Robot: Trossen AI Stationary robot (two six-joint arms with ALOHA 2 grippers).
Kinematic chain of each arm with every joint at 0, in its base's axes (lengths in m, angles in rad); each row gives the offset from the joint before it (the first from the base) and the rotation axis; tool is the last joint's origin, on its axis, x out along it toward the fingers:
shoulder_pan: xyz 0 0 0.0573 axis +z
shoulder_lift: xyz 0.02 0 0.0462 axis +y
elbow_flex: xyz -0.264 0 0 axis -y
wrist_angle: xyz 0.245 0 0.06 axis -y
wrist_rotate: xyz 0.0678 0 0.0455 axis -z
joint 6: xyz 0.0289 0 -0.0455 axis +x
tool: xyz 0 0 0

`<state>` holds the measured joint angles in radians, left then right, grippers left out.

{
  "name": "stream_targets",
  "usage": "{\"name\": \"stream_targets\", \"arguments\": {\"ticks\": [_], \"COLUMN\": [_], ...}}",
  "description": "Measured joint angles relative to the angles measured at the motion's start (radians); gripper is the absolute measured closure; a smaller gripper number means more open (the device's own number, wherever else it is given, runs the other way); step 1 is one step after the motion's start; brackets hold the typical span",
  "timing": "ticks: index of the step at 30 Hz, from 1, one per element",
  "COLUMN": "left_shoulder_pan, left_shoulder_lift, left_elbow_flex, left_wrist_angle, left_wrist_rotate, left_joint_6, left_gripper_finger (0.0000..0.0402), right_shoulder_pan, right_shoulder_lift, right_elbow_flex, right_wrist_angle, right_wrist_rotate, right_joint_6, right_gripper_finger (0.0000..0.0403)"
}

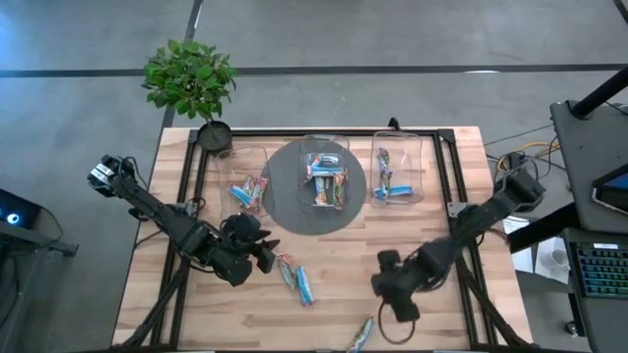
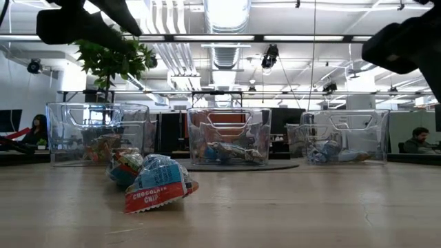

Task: Pick and place Granola Bars by type
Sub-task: Put the yellow granola bar into the center transparent bin

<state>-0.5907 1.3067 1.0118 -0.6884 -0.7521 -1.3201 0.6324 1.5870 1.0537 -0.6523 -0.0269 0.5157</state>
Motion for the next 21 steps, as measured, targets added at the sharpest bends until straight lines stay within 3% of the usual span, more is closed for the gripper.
{"name": "stream_targets", "arguments": {"ticks": [10,21], "left_shoulder_pan": [0.000,0.000], "left_shoulder_lift": [0.000,0.000], "left_elbow_flex": [0.000,-0.001], "left_wrist_angle": [0.000,0.000], "left_wrist_rotate": [0.046,0.089], "left_joint_6": [-0.002,0.006], "left_gripper_finger": [0.0232,0.0232], "right_shoulder_pan": [0.084,0.085], "right_shoulder_lift": [0.232,0.274], "right_elbow_flex": [0.183,0.105], "right_wrist_angle": [0.014,0.338], "right_wrist_rotate": [-0.008,-0.019], "right_joint_6": [-0.301,-0.291], "right_gripper_finger": [0.0071,0.0049]}}
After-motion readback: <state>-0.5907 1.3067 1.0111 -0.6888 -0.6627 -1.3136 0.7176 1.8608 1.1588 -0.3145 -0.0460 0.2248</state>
